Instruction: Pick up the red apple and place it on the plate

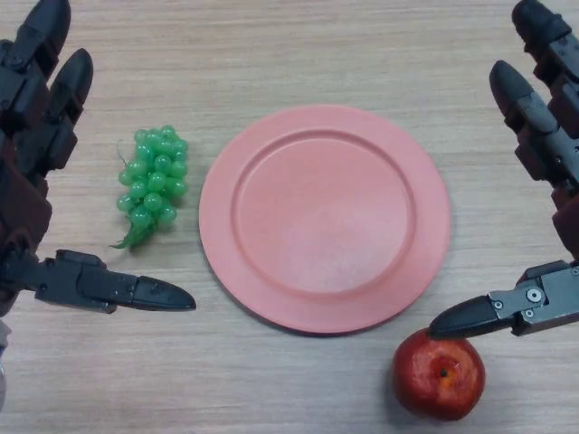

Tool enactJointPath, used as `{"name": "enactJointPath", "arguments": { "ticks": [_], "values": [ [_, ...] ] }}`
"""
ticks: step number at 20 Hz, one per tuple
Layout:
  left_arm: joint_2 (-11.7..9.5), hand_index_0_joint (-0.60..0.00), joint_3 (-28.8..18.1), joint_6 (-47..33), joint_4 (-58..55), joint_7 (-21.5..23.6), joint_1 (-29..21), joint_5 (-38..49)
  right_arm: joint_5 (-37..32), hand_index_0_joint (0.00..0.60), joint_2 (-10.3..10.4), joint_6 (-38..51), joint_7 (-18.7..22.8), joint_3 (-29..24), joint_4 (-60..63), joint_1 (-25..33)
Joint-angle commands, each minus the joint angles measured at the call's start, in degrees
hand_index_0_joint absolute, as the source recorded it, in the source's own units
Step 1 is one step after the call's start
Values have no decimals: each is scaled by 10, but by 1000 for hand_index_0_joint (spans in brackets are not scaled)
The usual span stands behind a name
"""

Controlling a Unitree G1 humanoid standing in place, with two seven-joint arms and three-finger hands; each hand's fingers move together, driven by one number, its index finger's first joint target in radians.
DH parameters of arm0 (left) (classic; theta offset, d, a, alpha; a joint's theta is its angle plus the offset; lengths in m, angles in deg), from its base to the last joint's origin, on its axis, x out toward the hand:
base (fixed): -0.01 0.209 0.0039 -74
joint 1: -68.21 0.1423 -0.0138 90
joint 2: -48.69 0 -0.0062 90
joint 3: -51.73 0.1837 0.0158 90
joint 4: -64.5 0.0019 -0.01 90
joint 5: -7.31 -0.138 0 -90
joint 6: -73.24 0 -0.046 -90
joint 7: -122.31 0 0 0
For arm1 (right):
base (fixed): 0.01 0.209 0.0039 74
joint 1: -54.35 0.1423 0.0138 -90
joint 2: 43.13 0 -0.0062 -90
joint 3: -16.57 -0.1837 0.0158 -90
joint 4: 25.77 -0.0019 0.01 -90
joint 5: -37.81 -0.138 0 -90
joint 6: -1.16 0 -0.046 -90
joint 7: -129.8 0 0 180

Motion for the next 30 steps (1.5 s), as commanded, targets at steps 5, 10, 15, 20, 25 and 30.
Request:
{"name": "enactJointPath", "arguments": {
  "ticks": [5,10,15,20,25,30],
  "values": [
    [-19,0,-44,-85,-12,-2,-5,6,0,0,-8,56,12,-10,-24,16],
    [-20,0,-41,-83,-14,2,-5,11,19,0,-8,71,3,-2,-24,2],
    [-22,0,-18,-93,14,4,-21,-9,60,0,1,134,-42,5,-35,-73],
    [-17,0,10,-114,34,14,-26,-36,88,0,19,322,-78,-19,57,-173],
    [-8,0,30,-123,33,15,-16,-60,110,0,21,516,-69,-14,222,-234],
    [0,0,39,-126,24,13,-4,-76,192,0,22,655,-20,-9,413,-207]
  ]
}}
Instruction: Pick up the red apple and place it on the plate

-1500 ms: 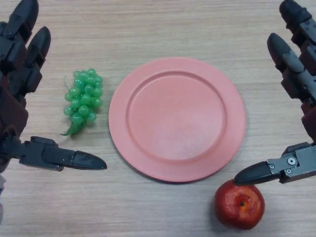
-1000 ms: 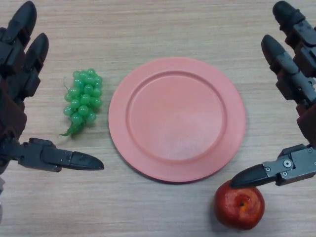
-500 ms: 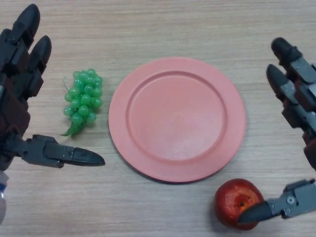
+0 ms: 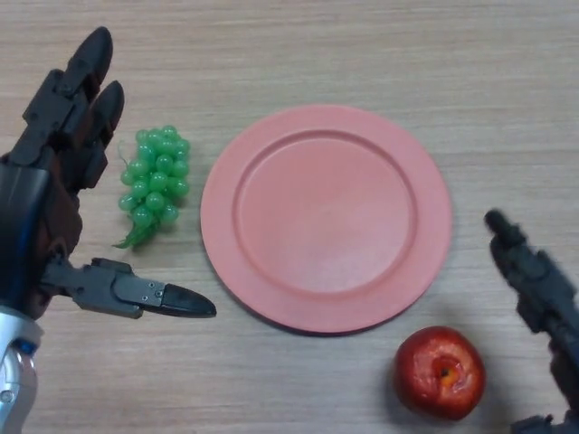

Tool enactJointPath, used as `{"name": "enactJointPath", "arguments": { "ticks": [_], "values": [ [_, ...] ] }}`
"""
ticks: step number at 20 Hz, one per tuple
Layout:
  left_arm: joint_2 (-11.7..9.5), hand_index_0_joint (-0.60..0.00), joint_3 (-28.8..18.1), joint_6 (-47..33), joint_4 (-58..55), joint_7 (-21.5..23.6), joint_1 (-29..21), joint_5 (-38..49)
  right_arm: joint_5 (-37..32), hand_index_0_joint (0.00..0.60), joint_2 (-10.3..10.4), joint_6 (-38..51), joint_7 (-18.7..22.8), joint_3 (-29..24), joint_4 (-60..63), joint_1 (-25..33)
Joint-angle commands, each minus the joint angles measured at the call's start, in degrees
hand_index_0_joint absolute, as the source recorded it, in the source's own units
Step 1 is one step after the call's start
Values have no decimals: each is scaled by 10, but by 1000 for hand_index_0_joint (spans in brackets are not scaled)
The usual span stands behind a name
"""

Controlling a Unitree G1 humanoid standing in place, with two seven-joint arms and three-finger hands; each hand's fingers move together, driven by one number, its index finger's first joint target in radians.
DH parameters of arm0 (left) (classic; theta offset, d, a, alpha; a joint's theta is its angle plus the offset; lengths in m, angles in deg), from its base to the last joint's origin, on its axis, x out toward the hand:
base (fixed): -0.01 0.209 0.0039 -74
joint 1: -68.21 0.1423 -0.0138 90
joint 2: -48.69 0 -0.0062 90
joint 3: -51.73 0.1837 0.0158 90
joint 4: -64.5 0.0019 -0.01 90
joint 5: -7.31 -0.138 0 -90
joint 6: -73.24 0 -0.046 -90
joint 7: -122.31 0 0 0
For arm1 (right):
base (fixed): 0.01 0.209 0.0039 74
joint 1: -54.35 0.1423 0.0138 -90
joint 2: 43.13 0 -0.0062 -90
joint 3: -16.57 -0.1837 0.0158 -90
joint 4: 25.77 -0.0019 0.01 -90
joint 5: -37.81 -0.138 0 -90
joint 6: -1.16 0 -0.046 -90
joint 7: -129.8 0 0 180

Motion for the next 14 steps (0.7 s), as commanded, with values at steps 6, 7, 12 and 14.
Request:
{"name": "enactJointPath", "arguments": {
  "ticks": [6,7,12,14],
  "values": [
    [-6,0,-14,-88,-42,15,-8,-23,20,0,-10,141,124,21,111,45],
    [-6,0,-16,-88,-41,15,-9,-21,21,0,-9,131,136,25,112,44],
    [-7,0,-23,-86,-34,15,-8,-15,-36,500,-8,106,141,55,103,38],
    [-9,0,-27,-88,-25,17,-10,-14,-107,600,-7,68,114,77,65,20]
  ]
}}
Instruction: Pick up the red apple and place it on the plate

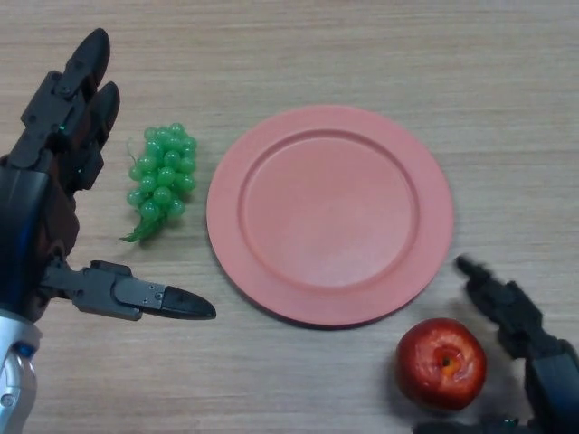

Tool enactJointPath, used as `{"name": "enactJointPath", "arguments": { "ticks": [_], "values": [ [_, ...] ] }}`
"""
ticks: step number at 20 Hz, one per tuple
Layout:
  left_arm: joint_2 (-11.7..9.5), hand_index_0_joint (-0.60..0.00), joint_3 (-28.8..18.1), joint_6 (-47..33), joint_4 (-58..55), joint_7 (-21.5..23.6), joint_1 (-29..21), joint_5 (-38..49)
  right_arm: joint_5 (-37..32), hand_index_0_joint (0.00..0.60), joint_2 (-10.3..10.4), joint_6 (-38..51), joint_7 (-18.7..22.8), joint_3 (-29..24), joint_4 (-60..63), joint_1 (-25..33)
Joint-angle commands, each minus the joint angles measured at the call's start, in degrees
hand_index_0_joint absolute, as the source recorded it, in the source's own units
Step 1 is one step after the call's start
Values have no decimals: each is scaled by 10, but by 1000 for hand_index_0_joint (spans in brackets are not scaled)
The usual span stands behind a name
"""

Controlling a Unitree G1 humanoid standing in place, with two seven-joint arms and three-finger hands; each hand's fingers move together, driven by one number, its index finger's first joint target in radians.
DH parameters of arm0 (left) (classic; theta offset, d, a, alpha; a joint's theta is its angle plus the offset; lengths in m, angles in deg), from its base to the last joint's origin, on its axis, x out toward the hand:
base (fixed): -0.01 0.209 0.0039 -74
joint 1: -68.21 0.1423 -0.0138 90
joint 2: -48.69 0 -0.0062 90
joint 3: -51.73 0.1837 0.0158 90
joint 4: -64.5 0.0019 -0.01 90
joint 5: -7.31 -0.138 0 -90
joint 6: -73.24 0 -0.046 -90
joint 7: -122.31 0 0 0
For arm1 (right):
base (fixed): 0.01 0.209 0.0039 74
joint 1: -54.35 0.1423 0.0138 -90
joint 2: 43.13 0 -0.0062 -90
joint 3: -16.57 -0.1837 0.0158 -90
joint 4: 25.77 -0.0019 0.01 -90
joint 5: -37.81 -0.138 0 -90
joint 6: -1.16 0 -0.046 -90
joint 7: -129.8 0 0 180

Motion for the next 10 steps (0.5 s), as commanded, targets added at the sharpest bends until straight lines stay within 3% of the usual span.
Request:
{"name": "enactJointPath", "arguments": {
  "ticks": [1,5,10],
  "values": [
    [-13,0,-27,-89,-18,18,-13,3,-44,600,-8,39,-11,-5,-54,-12],
    [-13,0,-25,-86,-14,18,-14,1,-61,600,-17,8,-7,7,-110,-29],
    [-13,0,-27,-90,-10,17,-13,8,-78,600,-24,-98,-26,-35,-255,-20]
  ]
}}
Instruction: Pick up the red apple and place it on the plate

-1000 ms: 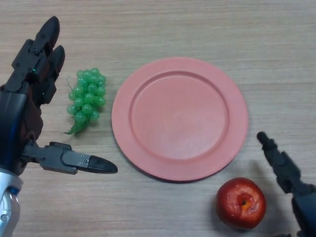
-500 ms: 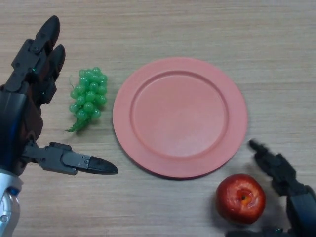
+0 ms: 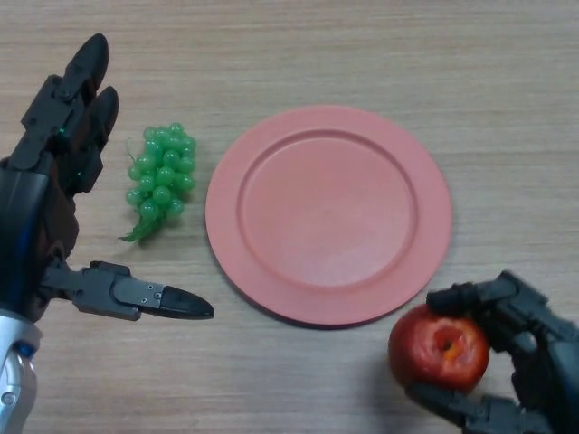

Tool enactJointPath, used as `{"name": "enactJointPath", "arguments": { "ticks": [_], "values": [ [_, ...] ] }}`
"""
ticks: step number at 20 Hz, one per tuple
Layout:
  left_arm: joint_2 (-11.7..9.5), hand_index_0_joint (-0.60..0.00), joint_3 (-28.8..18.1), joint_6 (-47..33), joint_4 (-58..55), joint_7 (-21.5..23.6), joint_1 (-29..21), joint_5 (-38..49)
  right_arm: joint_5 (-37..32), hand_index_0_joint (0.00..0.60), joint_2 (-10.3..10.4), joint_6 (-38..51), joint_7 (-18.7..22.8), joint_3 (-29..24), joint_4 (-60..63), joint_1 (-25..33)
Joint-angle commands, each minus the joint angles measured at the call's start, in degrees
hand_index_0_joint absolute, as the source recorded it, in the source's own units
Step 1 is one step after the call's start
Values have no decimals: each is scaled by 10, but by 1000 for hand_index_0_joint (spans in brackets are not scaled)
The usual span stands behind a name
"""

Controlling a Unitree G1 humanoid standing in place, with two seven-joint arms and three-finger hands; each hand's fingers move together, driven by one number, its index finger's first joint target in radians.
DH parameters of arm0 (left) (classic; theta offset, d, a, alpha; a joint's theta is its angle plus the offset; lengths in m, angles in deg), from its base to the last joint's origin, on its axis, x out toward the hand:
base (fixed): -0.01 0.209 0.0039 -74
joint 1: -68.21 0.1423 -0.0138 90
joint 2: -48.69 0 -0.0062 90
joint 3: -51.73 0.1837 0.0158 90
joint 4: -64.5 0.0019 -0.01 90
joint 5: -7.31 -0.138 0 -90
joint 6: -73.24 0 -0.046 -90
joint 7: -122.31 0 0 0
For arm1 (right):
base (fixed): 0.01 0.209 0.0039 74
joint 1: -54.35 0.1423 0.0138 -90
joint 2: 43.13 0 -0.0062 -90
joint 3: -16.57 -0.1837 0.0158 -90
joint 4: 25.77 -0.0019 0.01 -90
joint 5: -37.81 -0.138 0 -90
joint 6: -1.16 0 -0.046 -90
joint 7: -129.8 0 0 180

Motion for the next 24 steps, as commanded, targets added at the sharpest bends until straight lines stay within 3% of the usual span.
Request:
{"name": "enactJointPath", "arguments": {
  "ticks": [1,3,7,12,16,19,24],
  "values": [
    [-13,0,-28,-91,-18,17,-13,9,-14,600,-8,-16,-19,-45,-96,18],
    [-14,0,-31,-86,-23,17,-14,17,-22,600,-2,-91,-30,-55,-149,59],
    [-13,0,-36,-84,-33,15,-8,36,-1,600,2,-256,-24,-31,-193,196],
    [-12,0,-50,-47,-64,10,2,95,44,600,9,-335,6,31,-108,351],
    [-9,0,-60,-53,-67,5,12,104,0,600,9,-313,70,80,24,431],
    [-7,0,-73,-59,-63,9,19,114,-19,600,9,-241,116,126,133,485],
    [-7,0,-88,-73,-53,10,22,121,-23,600,9,-168,122,163,254,530]
  ]
}}
